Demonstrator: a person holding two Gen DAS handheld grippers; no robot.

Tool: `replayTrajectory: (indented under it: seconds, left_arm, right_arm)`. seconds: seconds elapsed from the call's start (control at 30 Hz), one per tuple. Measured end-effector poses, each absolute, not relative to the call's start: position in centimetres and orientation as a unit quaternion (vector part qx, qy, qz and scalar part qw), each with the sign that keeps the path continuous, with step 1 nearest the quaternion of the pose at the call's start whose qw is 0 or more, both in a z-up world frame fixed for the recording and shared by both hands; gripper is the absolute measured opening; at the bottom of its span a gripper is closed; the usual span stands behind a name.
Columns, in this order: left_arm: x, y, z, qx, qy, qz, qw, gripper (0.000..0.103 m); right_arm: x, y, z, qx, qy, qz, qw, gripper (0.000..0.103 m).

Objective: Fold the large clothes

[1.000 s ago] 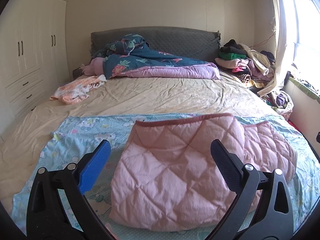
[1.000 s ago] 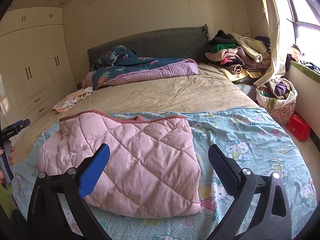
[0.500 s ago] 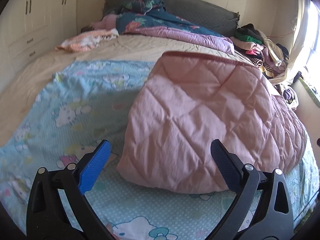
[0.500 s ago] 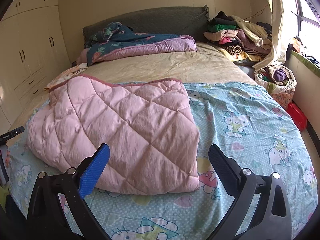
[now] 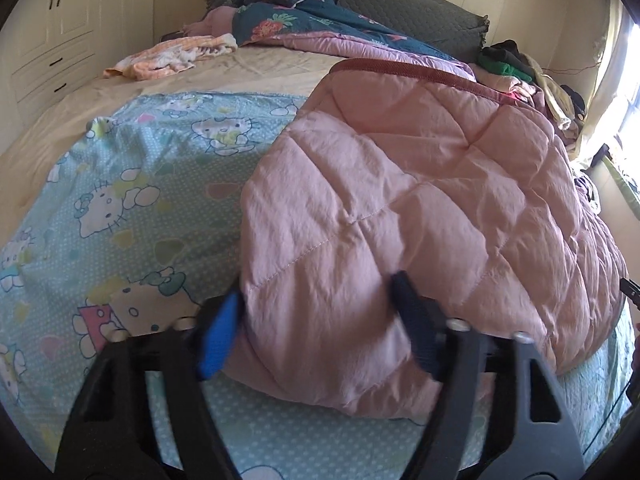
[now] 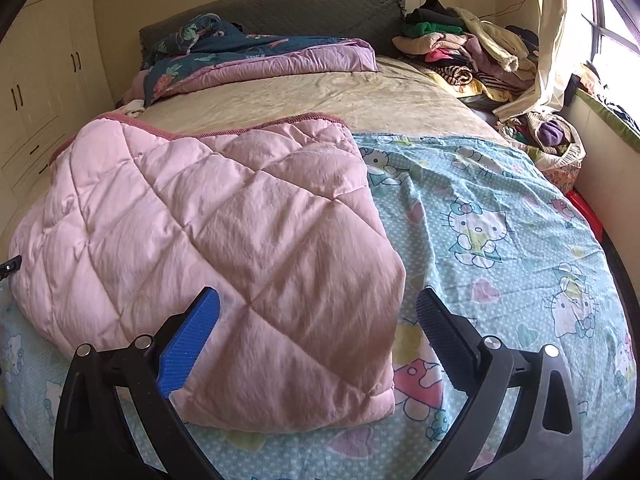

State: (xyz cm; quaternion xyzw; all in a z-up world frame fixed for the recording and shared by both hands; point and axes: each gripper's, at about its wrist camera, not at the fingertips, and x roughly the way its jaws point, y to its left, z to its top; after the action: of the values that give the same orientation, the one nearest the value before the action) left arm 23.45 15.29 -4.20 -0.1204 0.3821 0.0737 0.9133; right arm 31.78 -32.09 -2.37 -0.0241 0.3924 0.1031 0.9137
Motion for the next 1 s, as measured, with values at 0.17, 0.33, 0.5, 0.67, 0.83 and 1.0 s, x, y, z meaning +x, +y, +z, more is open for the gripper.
replayTrajectory:
  seconds: [0.17,0.33,0.5,0.67,0.83,1.0]
  left_arm:
    - [23.5,14.2,-2.6,-0.095,0.354,0.071,0.928,0.019]
    - [25.1,14.6,-0.1,-0.090,0.330,0.069,0.937,0.016]
    - [27.8,14.7,1.4,-0.086,0.320,0.079,0.940,0.016]
    - [30.4,14.5,0.8,-0.077,0.335,0.095,0.934,0.016]
    - [31.4,14.6,-0.3,-0.073,0.344,0.102,0.930,0.016]
    - [32.0,14.5,-1.2,-0.068,0.354,0.107,0.927,0.016]
  right_arm:
    - [31.9,-31.5,-2.3,-0.033,0.376,0.115,0.919,0.032]
    - [32.1,-30.6,1.0,-0.052,0.338,0.117,0.932,0.020]
    - [34.7,-30.9,3.1,-0.023,0.324,0.107,0.940,0.020]
    - [37.6,-30.9,1.9,0.002,0.347,0.089,0.934,0.019]
    - [39.4,-30.8,-0.2,0.009,0.372,0.073,0.925,0.018]
    - [40.4,-30.7,-2.0,0.019,0.394,0.069,0.916,0.018]
